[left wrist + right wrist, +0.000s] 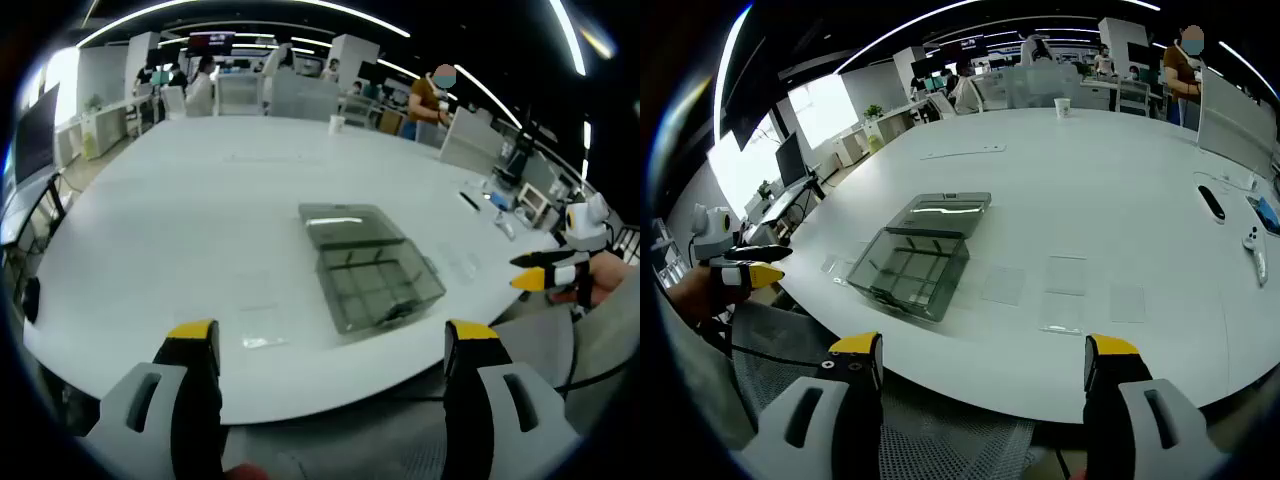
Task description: Insert the divider into the dual guide fixture by aligning both edges with the guide slots and pushing it downward to the bottom, including one-sided entry, uneven engagement, binding, and posture correction.
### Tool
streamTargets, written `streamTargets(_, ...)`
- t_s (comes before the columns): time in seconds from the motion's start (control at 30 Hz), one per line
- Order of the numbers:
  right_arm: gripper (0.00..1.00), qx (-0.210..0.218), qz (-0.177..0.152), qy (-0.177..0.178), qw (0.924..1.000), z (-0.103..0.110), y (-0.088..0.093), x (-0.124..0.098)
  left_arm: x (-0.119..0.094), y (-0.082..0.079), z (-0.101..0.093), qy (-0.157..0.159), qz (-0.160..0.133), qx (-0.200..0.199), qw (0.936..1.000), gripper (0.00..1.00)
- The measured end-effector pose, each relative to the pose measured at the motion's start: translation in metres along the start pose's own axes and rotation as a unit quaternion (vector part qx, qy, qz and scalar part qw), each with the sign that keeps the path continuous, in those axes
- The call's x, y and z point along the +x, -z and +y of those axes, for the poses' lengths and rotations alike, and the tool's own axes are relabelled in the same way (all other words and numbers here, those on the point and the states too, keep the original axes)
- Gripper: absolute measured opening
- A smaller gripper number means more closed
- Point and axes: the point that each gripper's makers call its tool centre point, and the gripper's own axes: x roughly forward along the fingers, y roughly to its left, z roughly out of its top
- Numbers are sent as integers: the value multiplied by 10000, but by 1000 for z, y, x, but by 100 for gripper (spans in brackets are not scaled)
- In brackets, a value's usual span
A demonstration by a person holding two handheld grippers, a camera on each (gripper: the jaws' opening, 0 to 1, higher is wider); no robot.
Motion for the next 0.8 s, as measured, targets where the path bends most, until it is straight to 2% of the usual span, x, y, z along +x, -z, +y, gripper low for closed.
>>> streamTargets(0.8, 81, -7, 30, -15, 10000, 0, 0, 1, 1, 1, 1, 9, 18, 12, 10000, 91)
